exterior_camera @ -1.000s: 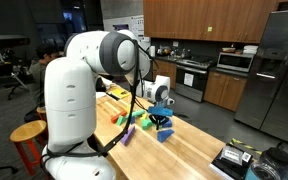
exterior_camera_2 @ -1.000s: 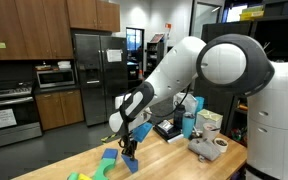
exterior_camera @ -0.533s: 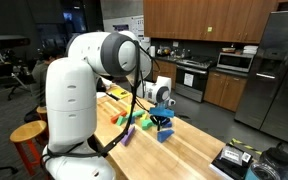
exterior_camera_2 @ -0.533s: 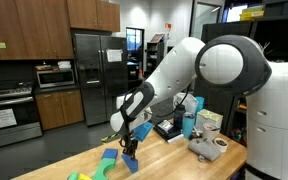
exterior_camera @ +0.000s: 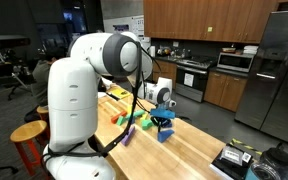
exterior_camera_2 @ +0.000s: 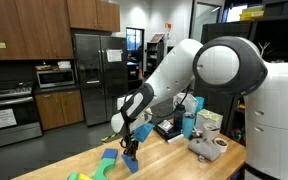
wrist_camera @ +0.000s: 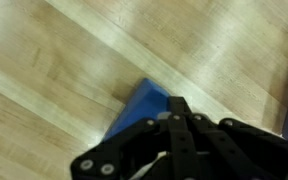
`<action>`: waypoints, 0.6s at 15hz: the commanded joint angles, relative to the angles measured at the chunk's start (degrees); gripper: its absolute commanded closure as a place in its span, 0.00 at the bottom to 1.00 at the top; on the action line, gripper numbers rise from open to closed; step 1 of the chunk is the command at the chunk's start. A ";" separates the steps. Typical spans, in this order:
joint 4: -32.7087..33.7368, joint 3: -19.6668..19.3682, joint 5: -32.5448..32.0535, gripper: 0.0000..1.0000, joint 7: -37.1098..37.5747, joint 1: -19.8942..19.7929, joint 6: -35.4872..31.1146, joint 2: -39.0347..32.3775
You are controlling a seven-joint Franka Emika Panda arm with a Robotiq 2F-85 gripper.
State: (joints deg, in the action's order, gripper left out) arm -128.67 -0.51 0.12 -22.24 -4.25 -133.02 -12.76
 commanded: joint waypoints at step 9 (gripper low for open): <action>-0.30 0.33 1.74 1.00 -2.67 -1.70 -1.25 -1.03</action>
State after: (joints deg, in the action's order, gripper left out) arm -128.67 -0.51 0.26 -22.92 -4.80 -133.53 -13.94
